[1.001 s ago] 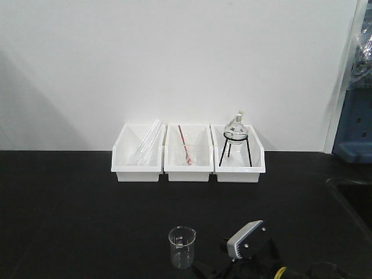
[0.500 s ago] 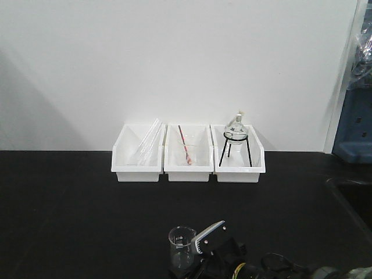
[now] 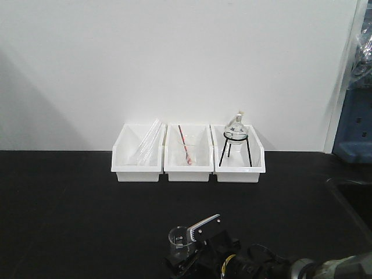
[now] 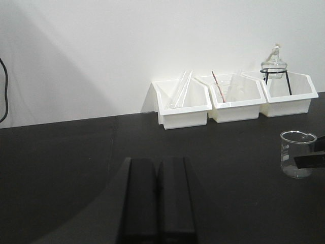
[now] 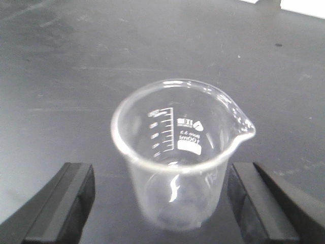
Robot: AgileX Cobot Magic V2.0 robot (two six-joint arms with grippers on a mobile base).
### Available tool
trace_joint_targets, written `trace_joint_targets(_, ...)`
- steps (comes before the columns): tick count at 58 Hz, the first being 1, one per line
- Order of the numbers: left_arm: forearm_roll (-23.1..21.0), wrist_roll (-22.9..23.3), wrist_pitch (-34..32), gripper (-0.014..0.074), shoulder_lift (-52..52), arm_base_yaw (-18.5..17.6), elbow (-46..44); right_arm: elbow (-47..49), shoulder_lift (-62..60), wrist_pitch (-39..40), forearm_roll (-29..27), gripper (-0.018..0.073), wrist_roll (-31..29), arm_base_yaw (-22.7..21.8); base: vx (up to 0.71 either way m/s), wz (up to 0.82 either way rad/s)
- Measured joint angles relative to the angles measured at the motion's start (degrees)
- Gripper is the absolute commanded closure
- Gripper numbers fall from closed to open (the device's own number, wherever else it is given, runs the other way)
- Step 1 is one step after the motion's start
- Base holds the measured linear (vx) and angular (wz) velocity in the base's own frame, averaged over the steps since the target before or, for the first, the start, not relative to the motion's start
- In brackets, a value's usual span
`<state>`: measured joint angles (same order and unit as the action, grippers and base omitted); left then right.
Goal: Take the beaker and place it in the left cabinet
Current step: 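Move the right gripper down around the clear glass beaker, then close the right gripper on the beaker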
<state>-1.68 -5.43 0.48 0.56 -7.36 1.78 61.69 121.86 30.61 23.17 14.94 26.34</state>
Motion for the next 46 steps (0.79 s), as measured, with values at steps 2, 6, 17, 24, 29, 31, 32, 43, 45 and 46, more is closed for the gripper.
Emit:
trace_joint_targets(2,0.0,0.0,0.0,0.0595,0.0,0.0,0.0,0.6,0.4,-0.4,-0.1,-0.0036,0.0,0.1,0.0,0.0)
trace_joint_targets(6,0.0,0.0,0.0,0.0595,0.0,0.0,0.0,1.5,1.1,-0.7,-0.1,-0.0036,0.0,0.1,0.0,0.0)
trace_joint_targets(17,0.0,0.0,0.0,0.0595,0.0,0.0,0.0,3.6,2.7,-1.0,-0.2,-0.0033,0.0,0.7,0.0,0.0)
trace_joint_targets(24,0.0,0.0,0.0,0.0595,0.0,0.0,0.0,5.2,3.9,-1.0,-0.2,-0.0025,0.0,1.5,0.0,0.0)
trace_joint_targets(29,0.0,0.0,0.0,0.0595,0.0,0.0,0.0,6.2,4.7,-1.0,-0.2,-0.0013,0.0,2.0,0.0,0.0)
trace_joint_targets(31,0.0,0.0,0.0,0.0595,0.0,0.0,0.0,6.5,5.0,-1.0,-0.2,-0.0005,0.0,2.2,0.0,0.0)
trace_joint_targets(32,0.0,0.0,0.0,0.0595,0.0,0.0,0.0,6.6,5.2,-1.0,-0.2,0.0001,0.0,2.2,0.0,0.0)
trace_joint_targets(43,0.0,0.0,0.0,0.0595,0.0,0.0,0.0,6.8,5.5,-1.5,-0.2,0.0106,0.0,2.3,0.0,0.0)
trace_joint_targets(45,0.0,0.0,0.0,0.0595,0.0,0.0,0.0,6.8,5.5,-1.3,-0.2,0.0136,0.0,2.3,0.0,0.0)
trace_joint_targets(46,0.0,0.0,0.0,0.0595,0.0,0.0,0.0,6.8,5.5,-1.2,-0.2,0.016,0.0,2.3,0.0,0.0)
